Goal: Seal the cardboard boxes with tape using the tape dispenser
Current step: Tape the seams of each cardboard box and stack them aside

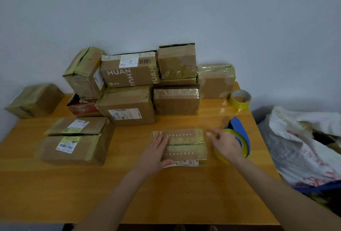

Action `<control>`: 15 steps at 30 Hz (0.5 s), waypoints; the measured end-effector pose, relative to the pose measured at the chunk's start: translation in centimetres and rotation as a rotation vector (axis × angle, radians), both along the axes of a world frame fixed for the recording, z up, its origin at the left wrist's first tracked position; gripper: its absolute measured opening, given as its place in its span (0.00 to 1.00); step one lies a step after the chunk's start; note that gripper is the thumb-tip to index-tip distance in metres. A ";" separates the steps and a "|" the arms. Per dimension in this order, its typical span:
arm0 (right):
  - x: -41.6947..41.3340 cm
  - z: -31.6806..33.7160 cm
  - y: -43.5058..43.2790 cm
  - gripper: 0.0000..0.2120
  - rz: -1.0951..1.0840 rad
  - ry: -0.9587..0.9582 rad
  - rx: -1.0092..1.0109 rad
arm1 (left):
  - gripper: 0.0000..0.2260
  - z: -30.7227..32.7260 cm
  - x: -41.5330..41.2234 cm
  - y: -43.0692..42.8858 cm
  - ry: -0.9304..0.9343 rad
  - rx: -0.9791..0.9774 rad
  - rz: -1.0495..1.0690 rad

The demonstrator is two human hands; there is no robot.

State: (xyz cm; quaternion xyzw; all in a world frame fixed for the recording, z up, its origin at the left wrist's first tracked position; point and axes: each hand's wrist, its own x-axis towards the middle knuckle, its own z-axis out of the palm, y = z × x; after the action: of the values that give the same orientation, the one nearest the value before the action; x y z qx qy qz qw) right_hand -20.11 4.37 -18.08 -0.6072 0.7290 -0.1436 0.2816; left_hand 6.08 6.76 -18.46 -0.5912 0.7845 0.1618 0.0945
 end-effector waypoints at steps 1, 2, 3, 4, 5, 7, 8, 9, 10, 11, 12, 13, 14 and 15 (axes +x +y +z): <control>-1.1 0.1 -0.1 0.21 -0.078 -0.002 -0.029 | 0.44 0.1 0.5 -0.1 0.038 0.018 0.010; -2.3 0.1 -0.1 0.23 -0.165 0.006 -0.048 | 0.43 0.2 0.9 -0.2 0.068 0.027 0.018; -3.6 0.1 0.0 0.27 -0.249 0.014 -0.041 | 0.43 0.1 1.1 -0.1 0.078 0.026 0.025; -5.0 -0.2 0.0 0.32 -0.315 0.025 -0.003 | 0.42 0.0 1.1 0.1 0.083 0.019 0.035; -6.1 -0.5 0.1 0.37 -0.361 0.033 0.067 | 0.42 -0.1 1.0 0.3 0.098 0.015 0.055; -7.8 -1.4 0.2 0.35 -0.393 -0.054 0.255 | 0.42 0.0 0.5 0.5 0.147 0.041 0.095; -8.3 -1.9 0.2 0.28 -0.408 -0.167 0.332 | 0.42 0.0 0.1 0.4 0.166 0.064 0.099; -8.5 -2.2 0.3 0.21 -0.435 -0.281 0.376 | 0.42 0.1 -0.4 0.3 0.182 0.083 0.095; -8.8 -2.9 0.2 0.18 -0.457 -0.353 0.391 | 0.42 0.1 -1.0 0.3 0.200 0.094 0.091; -9.1 -3.4 0.1 0.16 -0.468 -0.382 0.393 | 0.43 0.2 -1.5 0.1 0.216 0.092 0.089; -9.3 -3.8 -0.1 0.14 -0.470 -0.390 0.385 | 0.44 0.2 -1.9 0.0 0.223 0.083 0.095; -9.3 -3.8 -0.1 0.12 -0.459 -0.387 0.377 | 0.45 0.2 -2.2 -0.1 0.223 0.073 0.113; -9.4 -3.7 -0.3 0.12 -0.443 -0.374 0.370 | 0.46 0.1 -2.4 -0.1 0.222 0.064 0.137; -9.5 -3.8 -0.5 0.12 -0.427 -0.354 0.358 | 0.47 -0.1 -2.4 0.0 0.217 0.056 0.163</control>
State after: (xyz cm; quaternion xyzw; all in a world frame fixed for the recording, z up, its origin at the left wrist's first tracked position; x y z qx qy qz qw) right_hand -29.65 3.83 -21.85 -0.3471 0.7932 -0.1722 0.4699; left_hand 3.67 6.81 -18.52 -0.6291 0.7346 0.2539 0.0119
